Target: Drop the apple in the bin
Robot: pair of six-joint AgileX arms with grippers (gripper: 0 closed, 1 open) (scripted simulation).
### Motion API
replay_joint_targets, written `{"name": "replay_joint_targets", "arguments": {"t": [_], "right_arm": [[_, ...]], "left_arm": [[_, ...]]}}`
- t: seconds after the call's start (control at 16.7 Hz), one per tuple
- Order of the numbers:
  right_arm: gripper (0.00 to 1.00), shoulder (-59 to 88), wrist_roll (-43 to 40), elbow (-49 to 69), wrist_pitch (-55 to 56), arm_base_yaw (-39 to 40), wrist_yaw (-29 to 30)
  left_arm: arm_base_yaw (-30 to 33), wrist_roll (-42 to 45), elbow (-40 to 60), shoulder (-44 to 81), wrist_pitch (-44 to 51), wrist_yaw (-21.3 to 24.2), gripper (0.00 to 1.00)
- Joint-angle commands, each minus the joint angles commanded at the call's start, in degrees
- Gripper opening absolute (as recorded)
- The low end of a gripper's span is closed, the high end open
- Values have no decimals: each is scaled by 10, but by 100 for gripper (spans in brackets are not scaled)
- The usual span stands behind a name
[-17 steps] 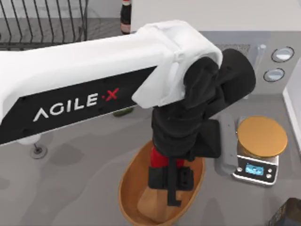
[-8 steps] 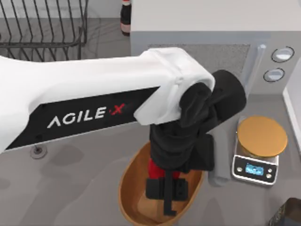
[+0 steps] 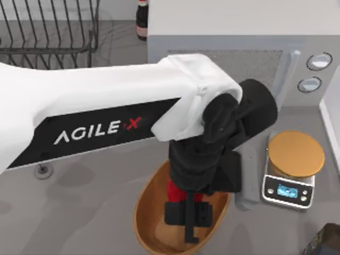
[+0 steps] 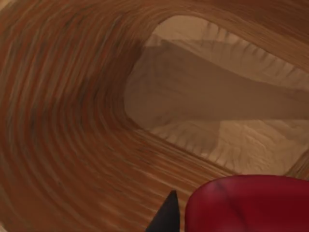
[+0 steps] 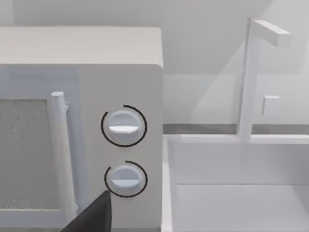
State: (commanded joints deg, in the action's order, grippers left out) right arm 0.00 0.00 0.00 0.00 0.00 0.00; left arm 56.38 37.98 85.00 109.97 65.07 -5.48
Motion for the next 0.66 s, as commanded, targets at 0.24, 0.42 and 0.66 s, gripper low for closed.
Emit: {"name": "replay_joint_targets", "arguments": {"t": [0.24, 0.42, 0.66], "right_arm": [[100, 0, 0, 0, 0, 0, 0], [100, 0, 0, 0, 0, 0, 0], [100, 0, 0, 0, 0, 0, 0]], "left_arm": [[0, 0, 0, 0, 0, 0, 90], [0, 0, 0, 0, 0, 0, 100], [0, 0, 0, 0, 0, 0, 100]]}}
